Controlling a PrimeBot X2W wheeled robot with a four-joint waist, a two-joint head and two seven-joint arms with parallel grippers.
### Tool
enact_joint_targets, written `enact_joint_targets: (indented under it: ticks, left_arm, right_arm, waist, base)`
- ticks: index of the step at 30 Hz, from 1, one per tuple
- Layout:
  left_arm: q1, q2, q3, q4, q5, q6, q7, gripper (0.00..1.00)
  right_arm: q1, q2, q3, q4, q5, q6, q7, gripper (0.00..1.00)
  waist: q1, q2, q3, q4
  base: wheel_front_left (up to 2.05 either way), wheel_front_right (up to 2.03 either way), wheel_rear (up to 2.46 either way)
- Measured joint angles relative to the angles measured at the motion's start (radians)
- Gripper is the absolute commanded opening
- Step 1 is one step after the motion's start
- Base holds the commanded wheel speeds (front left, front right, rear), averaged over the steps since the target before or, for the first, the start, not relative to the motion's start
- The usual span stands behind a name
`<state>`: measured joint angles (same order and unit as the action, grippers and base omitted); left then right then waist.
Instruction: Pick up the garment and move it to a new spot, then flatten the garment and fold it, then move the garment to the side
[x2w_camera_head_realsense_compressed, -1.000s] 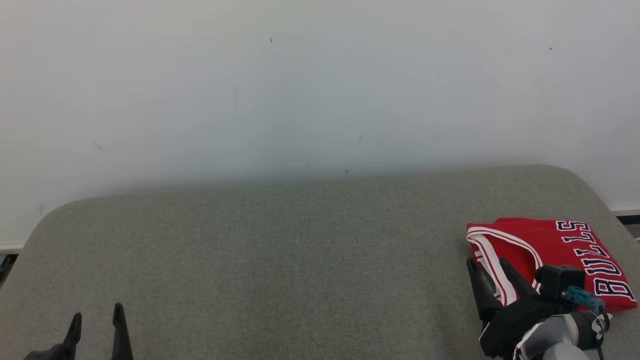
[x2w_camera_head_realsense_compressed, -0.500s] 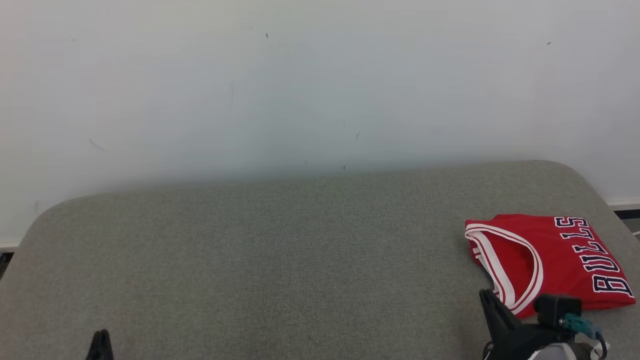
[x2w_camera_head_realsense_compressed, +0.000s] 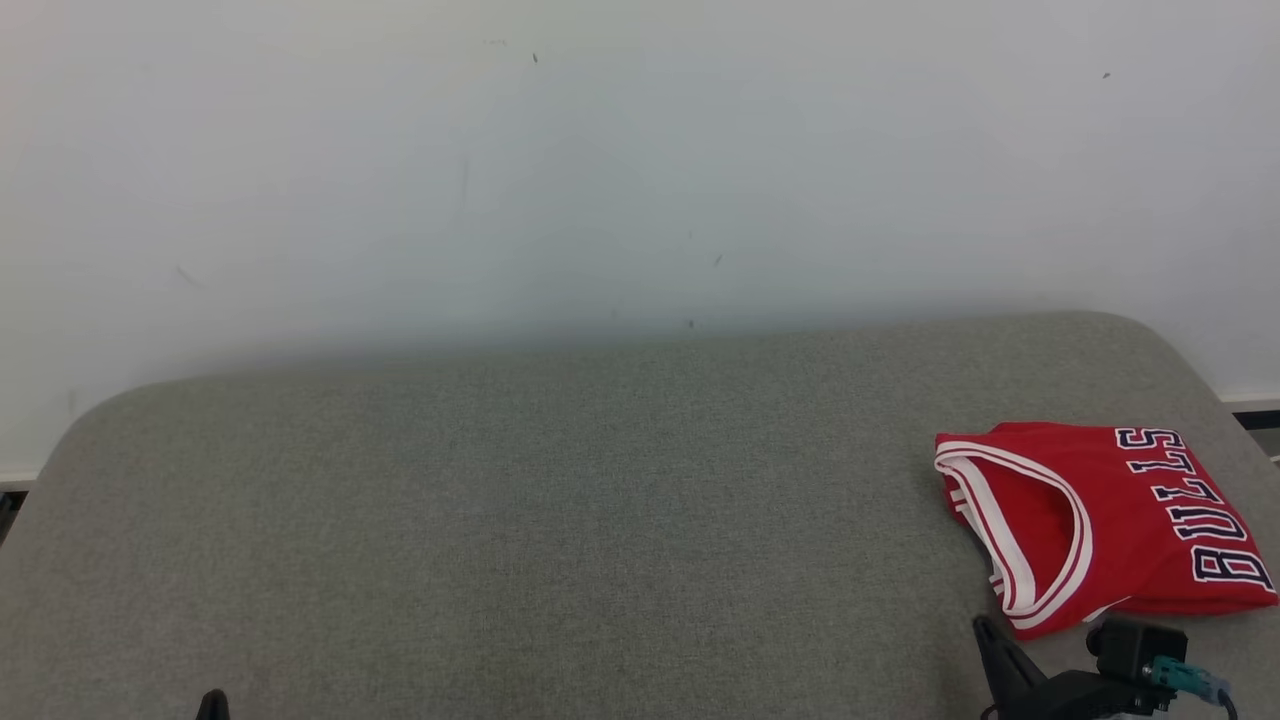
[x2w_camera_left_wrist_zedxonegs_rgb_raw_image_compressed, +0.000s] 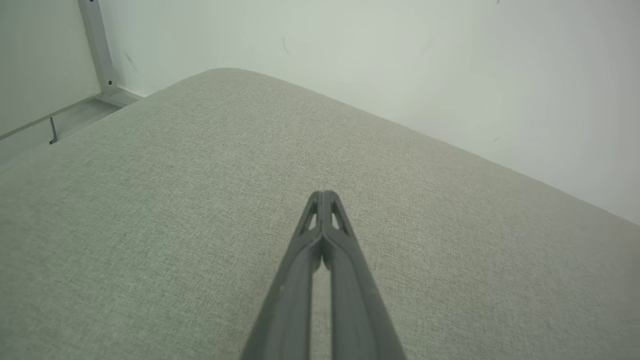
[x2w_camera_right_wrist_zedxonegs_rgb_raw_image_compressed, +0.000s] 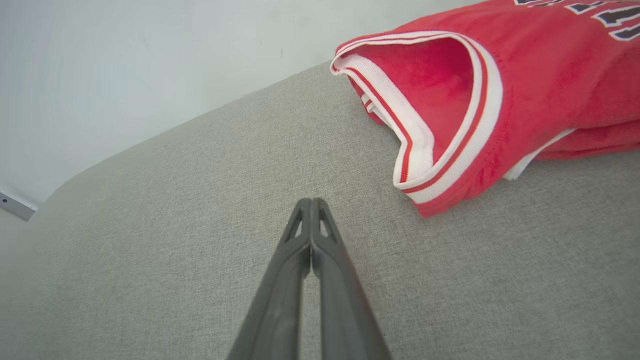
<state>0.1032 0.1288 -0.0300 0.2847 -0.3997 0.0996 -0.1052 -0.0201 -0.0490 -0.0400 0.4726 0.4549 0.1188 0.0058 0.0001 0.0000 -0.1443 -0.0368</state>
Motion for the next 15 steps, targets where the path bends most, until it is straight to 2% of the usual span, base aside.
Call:
enact_joint_targets:
  ticks: [15]
  left_arm:
    - [-0.033, -0.012, 0.022, 0.015, -0.203, -0.039, 0.041, 0.0]
  right_arm:
    - [-0.013, 0.001, -0.018, -0.02, 0.198, 0.0, 0.022, 0.0]
  waist:
    - [0.0, 0.0, 0.025, 0.007]
  base:
    - [0.0, 0.0, 0.0]
